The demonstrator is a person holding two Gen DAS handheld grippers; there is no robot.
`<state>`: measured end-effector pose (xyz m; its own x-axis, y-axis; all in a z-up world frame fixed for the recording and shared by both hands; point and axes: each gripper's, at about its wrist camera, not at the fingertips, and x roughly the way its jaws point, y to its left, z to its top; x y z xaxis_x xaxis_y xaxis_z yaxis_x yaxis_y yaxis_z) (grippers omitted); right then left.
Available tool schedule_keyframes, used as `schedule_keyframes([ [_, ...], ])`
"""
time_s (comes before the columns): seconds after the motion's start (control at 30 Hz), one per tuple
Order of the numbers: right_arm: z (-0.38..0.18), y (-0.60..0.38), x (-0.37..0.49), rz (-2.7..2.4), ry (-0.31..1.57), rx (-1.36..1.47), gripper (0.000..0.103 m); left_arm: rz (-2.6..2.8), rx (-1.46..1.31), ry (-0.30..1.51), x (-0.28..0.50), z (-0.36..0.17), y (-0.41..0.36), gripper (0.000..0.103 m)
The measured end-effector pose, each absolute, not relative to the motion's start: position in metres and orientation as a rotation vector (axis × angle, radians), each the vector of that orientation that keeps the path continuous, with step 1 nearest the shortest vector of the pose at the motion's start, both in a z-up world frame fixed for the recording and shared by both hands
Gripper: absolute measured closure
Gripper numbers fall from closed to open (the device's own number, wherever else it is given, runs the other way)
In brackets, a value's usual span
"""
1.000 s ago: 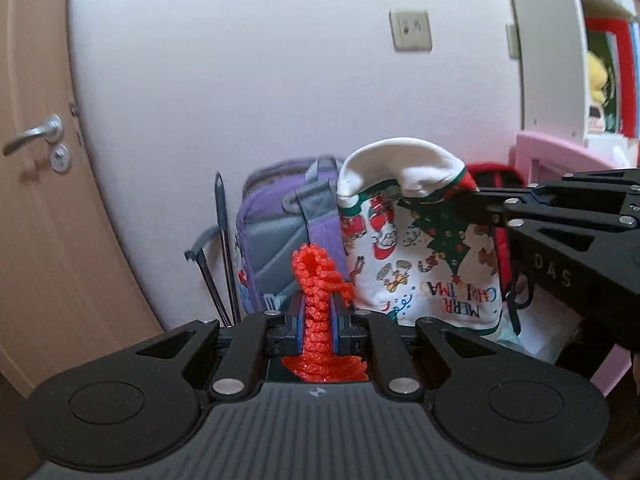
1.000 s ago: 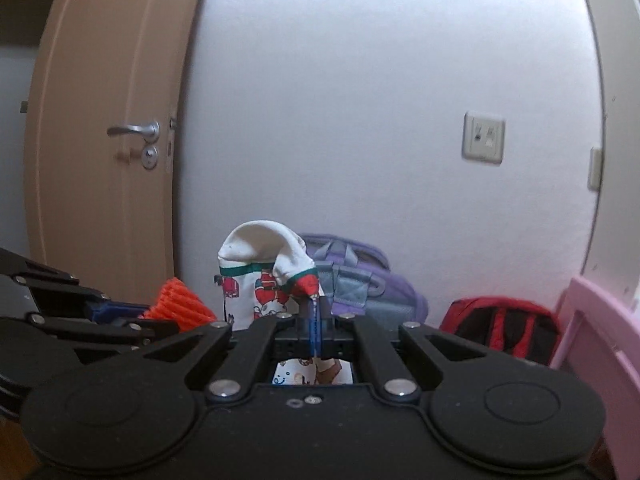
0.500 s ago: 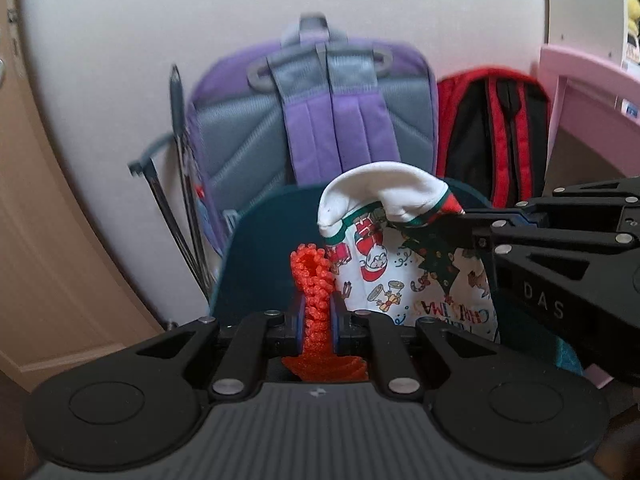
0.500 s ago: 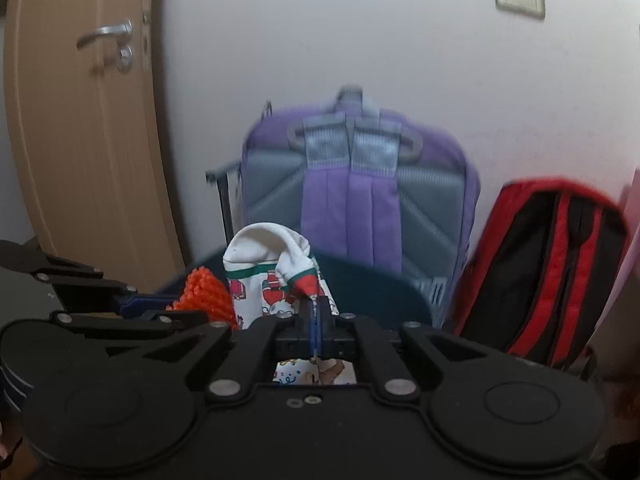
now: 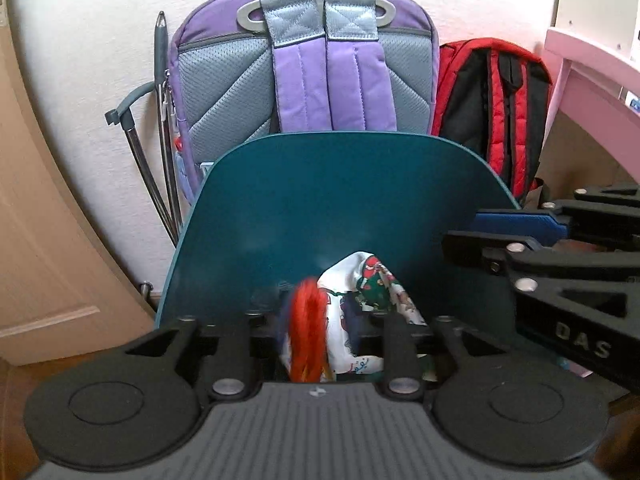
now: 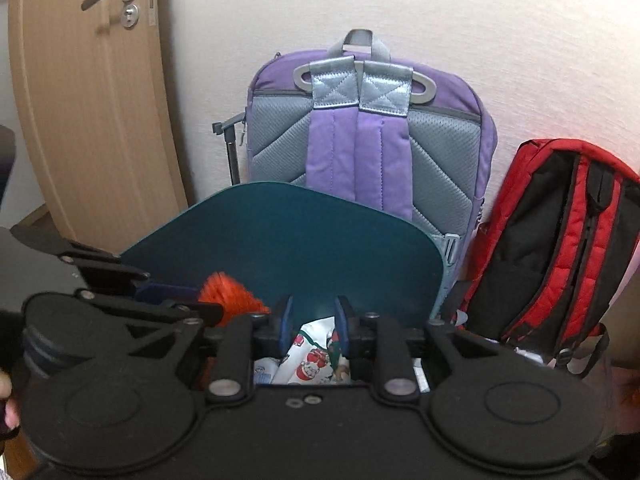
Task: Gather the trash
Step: 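Open both grippers to drop the items into the teal bin, then move both tools back down to the floor trash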
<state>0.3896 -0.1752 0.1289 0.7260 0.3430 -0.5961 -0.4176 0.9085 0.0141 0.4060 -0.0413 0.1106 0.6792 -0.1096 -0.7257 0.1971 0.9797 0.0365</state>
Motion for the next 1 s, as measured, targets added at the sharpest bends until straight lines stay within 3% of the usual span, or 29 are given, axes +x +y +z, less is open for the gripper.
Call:
schedule_keyframes([
  [0.07,0.135,-0.178,0.385,0.418,0.627,-0.131,0.079,-0.164,0.112,0.788,0.398,0.116,-0.042,0.043],
  [0.1,0.138,-0.179,0.382,0.418,0.626,-0.139,0.078,-0.161,0.113,0.778,0.395,0.119,-0.042,0.04],
  [0.7,0.192,-0.213,0.255,0.446,0.574,-0.145,0.063,-0.197,0.09,0.725,0.266,0.187,-0.05,0.038],
  [0.8,0.194,-0.217,0.233,0.457,0.576,-0.144,0.061,-0.198,0.085,0.712,0.238,0.191,-0.052,0.025],
  [1.0,0.182,-0.221,0.194,0.489,0.59,-0.141,0.056,-0.208,0.078,0.717,0.193,0.184,-0.05,0.02],
])
